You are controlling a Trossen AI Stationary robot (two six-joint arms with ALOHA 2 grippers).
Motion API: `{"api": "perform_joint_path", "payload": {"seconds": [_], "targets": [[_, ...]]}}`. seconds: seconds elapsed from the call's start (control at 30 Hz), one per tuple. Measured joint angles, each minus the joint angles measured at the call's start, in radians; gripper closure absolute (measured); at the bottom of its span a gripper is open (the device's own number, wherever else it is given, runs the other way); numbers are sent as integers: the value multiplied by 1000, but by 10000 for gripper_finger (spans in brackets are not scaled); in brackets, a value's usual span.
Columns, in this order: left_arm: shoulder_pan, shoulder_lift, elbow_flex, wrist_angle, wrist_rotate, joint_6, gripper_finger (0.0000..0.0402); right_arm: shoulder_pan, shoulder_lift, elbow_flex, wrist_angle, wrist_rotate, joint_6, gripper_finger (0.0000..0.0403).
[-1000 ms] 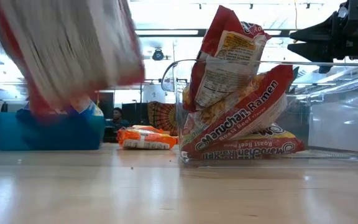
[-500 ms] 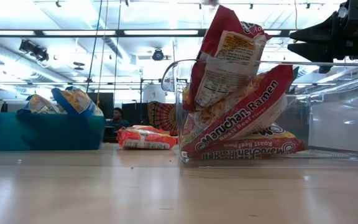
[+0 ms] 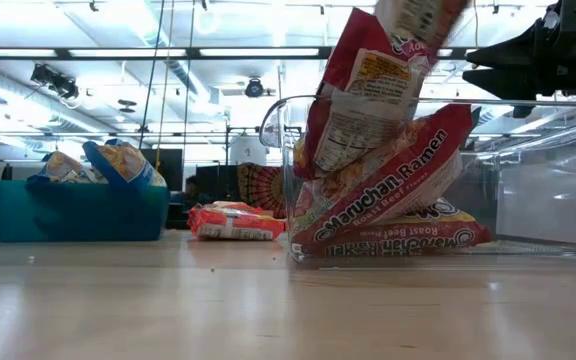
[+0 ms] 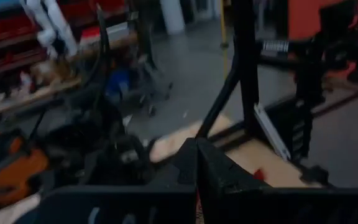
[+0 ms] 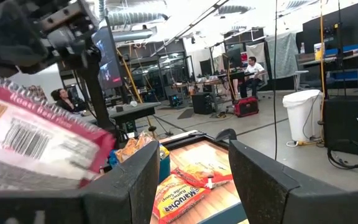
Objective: Sort Maruchan noodles
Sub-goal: Put the red noodle pack into the transparent bin
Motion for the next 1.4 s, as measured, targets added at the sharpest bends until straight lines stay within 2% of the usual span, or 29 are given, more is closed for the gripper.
{"api": "perform_joint_path", "payload": {"seconds": [0.1, 0.4, 0.77, 1.03, 1.23, 1.4], "targets": [[29, 41, 0, 74, 88, -57, 401, 0, 0, 0, 0, -2, 0, 204], [27, 128, 0, 63, 153, -100, 398, 0, 0, 0, 0, -4, 0, 204], [-2, 189, 0, 95, 157, -74, 396, 0, 0, 0, 0, -3, 0, 204], [10, 282, 0, 264, 160, -128, 395, 0, 0, 0, 1, -2, 0, 204], [48, 301, 0, 230, 153, -208, 395, 0, 0, 0, 0, 0, 0, 204], [77, 299, 0, 90, 123, -248, 381, 0, 0, 0, 0, 0, 0, 204]]}}
